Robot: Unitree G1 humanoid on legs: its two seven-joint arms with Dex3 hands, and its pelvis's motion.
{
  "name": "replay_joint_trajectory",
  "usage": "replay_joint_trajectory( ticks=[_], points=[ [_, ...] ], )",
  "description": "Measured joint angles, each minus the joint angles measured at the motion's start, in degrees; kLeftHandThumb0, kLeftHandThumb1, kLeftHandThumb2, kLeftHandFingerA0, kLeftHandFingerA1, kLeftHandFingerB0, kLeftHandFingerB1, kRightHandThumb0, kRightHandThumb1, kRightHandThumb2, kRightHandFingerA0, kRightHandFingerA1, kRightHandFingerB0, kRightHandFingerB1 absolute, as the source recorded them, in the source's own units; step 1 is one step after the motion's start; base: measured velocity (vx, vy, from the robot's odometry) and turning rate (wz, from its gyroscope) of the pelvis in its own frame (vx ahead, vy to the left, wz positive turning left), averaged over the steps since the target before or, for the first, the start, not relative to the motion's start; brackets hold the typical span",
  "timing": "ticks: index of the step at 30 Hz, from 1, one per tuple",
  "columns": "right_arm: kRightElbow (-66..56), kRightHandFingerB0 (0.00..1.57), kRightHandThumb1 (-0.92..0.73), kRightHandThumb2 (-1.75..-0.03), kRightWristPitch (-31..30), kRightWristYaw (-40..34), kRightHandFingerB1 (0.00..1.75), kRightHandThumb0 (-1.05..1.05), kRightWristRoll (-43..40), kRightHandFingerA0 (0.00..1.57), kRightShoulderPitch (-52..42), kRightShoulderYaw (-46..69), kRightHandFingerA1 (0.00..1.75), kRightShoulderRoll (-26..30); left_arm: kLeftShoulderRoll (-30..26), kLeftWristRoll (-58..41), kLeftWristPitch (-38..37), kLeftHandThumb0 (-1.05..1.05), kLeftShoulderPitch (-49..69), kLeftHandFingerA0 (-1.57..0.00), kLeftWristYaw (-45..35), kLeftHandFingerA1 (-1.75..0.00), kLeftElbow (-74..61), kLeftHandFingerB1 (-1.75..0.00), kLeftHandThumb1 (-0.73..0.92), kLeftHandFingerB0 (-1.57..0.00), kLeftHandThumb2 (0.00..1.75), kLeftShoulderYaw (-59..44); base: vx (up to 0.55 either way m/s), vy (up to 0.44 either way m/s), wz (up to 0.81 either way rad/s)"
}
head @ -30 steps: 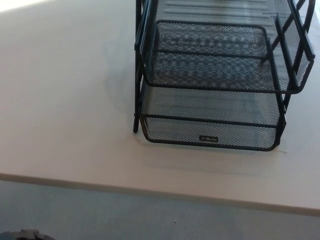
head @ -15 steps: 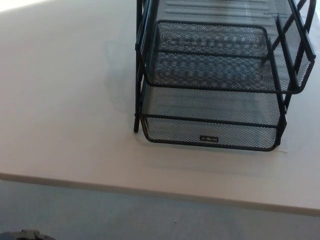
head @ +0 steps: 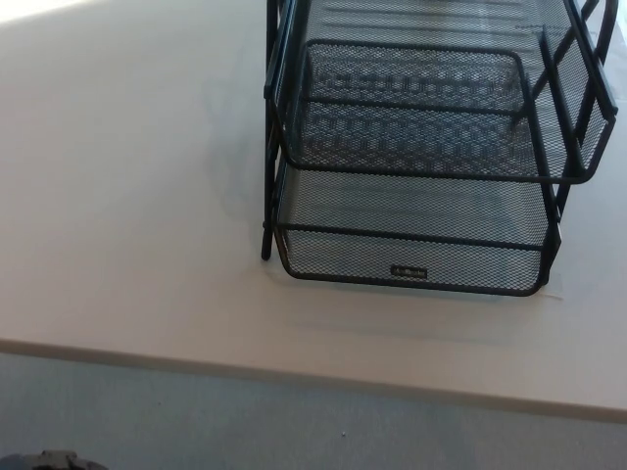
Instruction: A balck drawer is kept on the middle of the table and the robot uses its right hand to push it back away from the robot
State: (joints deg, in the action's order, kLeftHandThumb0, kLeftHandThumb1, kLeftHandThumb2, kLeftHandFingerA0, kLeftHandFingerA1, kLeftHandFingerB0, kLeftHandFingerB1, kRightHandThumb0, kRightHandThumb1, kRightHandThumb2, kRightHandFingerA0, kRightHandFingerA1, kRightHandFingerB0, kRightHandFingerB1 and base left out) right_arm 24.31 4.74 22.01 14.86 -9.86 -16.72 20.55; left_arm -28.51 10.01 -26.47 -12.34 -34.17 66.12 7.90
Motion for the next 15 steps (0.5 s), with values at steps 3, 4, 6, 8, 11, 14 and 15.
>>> replay_joint_trajectory(
  ticks=[3, 4, 6, 8, 11, 14, 15],
  points=[
    [1.79, 0.48, -0.77, -0.63, 1.69, -2.48, 0.37, -0.53, 2.17, 0.61, 0.71, -1.42, 0.42, 0.16, -0.02, 0.02, 0.00, -0.73, 0.13, -0.39, 0.16, -0.51, 0.16, -0.42, 0.64, -0.23, 0.98, -0.06, 0.00, 0.000, 0.00],
    [2.16, 0.48, -0.77, -0.63, 2.04, -2.97, 0.37, -0.53, 2.63, 0.61, 0.86, -1.63, 0.42, 0.19, -0.02, 0.01, 0.00, -0.73, 0.15, -0.39, 0.19, -0.51, 0.22, -0.42, 0.64, -0.23, 0.98, -0.08, 0.00, 0.000, 0.00],
    [2.82, 0.49, -0.77, -0.63, 2.66, -3.80, 0.37, -0.52, 3.37, 0.61, 1.22, -2.11, 0.43, 0.26, -0.04, 0.01, 0.00, -0.76, 0.24, -0.39, 0.27, -0.50, 0.26, -0.42, 0.65, -0.25, 0.97, -0.10, 0.00, 0.000, 0.00],
    [3.22, 0.48, -0.77, -0.64, 3.39, -4.70, 0.37, -0.53, 4.15, 0.61, 1.55, -2.64, 0.42, 0.39, -0.04, 0.01, 0.00, -0.78, 0.37, -0.36, 0.38, -0.49, 0.25, -0.43, 0.66, -0.26, 0.97, -0.20, 0.00, 0.000, 0.00],
    [3.49, 0.46, -0.77, -0.63, 4.15, -5.51, 0.36, -0.54, 4.99, 0.60, 1.76, -3.03, 0.42, 0.62, -0.04, 0.01, 0.00, -0.71, 0.58, -0.40, 0.45, -0.35, 0.24, -0.33, 0.73, -0.36, 0.65, -0.30, 0.00, 0.000, 0.00],
    [3.60, 0.46, -0.77, -0.63, 4.54, -6.02, 0.36, -0.53, 5.52, 0.61, 1.85, -3.26, 0.43, 0.89, -0.04, 0.04, 0.00, -0.73, 0.67, -0.40, 0.49, -0.52, 0.24, -0.42, 0.63, -0.23, 0.97, -0.29, 0.00, 0.000, 0.00],
    [3.60, 0.43, -0.71, -0.67, 4.63, -6.12, 0.38, -0.58, 5.63, 0.59, 1.87, -3.33, 0.45, 0.98, -0.05, 0.04, 0.00, -0.68, 0.68, -0.40, 0.51, -0.53, 0.23, -0.43, 0.61, -0.22, 0.97, -0.29, 0.00, 0.000, 0.00]
  ],
)
